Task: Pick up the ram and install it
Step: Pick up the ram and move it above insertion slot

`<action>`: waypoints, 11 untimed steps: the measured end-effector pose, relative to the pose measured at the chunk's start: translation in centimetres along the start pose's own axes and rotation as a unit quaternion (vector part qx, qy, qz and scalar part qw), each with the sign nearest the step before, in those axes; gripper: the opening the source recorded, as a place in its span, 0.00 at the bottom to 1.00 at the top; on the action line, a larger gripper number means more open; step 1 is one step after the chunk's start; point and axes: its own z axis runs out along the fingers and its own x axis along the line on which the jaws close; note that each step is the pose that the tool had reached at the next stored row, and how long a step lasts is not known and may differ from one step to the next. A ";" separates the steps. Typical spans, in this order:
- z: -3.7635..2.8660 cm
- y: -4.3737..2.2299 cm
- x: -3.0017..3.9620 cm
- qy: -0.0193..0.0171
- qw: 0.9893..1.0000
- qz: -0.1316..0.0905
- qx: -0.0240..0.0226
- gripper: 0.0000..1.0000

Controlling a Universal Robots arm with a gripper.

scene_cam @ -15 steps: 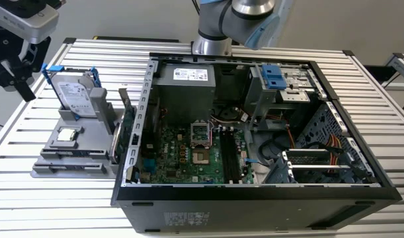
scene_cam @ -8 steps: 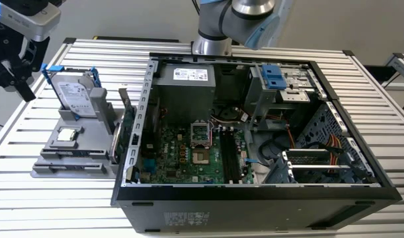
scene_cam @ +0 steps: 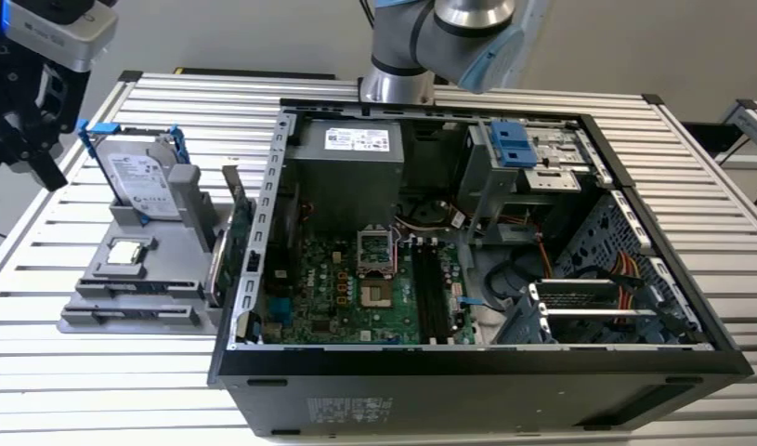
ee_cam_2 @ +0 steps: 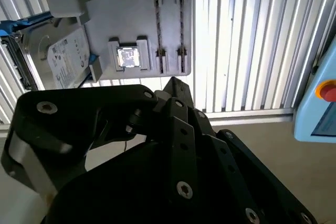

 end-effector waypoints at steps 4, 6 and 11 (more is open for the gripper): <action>0.00 0.00 0.00 0.001 1.000 -0.018 0.000 0.00; 0.00 0.00 0.00 0.001 1.000 -0.027 0.001 0.00; 0.00 0.00 0.00 0.001 0.999 -0.053 0.002 0.00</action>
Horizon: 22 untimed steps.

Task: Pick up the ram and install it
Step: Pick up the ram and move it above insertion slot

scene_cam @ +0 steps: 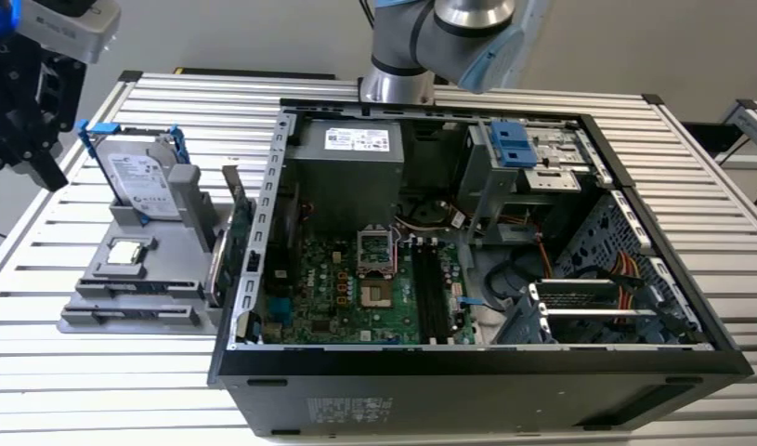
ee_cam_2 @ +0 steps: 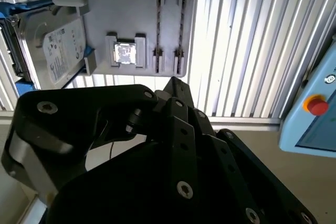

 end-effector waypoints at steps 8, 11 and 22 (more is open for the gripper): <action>0.00 0.00 0.00 0.001 0.999 -0.044 0.001 0.00; 0.00 0.00 0.00 0.001 0.998 -0.061 0.002 0.00; 0.00 0.00 0.00 0.002 0.992 -0.123 0.007 0.00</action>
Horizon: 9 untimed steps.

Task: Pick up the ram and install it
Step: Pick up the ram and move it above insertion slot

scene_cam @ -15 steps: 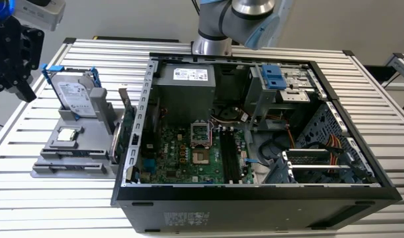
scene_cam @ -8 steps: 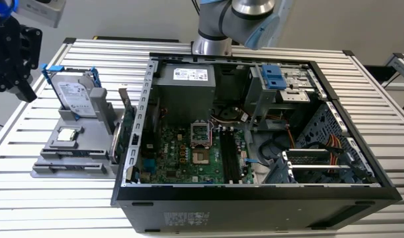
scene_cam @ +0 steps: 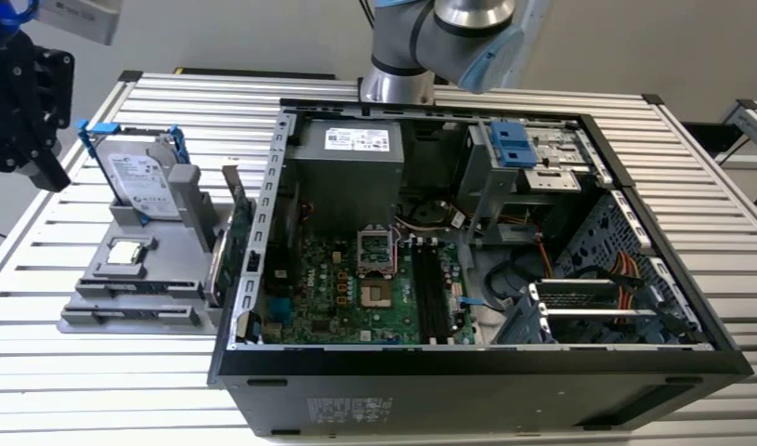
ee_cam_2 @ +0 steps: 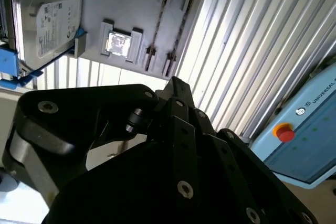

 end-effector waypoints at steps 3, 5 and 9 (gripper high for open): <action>0.01 0.00 0.00 0.000 1.000 -0.021 0.001 0.00; 0.00 0.00 0.00 0.000 0.999 -0.035 0.002 0.00; 0.01 0.00 0.00 0.001 0.998 -0.065 0.003 0.00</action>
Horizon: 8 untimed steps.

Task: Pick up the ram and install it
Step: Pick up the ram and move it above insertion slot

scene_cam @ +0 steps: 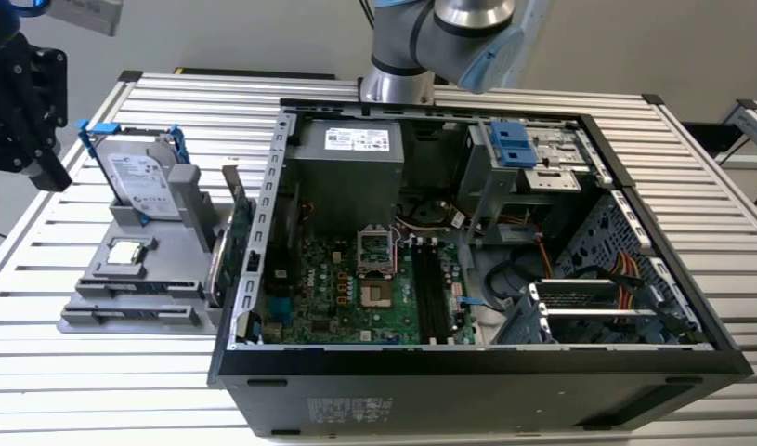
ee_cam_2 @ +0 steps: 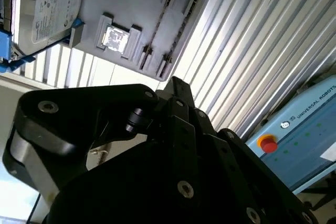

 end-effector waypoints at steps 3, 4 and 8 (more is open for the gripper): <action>0.00 0.00 0.00 0.000 1.000 -0.022 0.000 0.00; 0.00 0.00 0.01 0.001 1.000 -0.028 0.000 0.00; -0.01 0.00 0.00 0.001 0.999 -0.045 0.000 0.00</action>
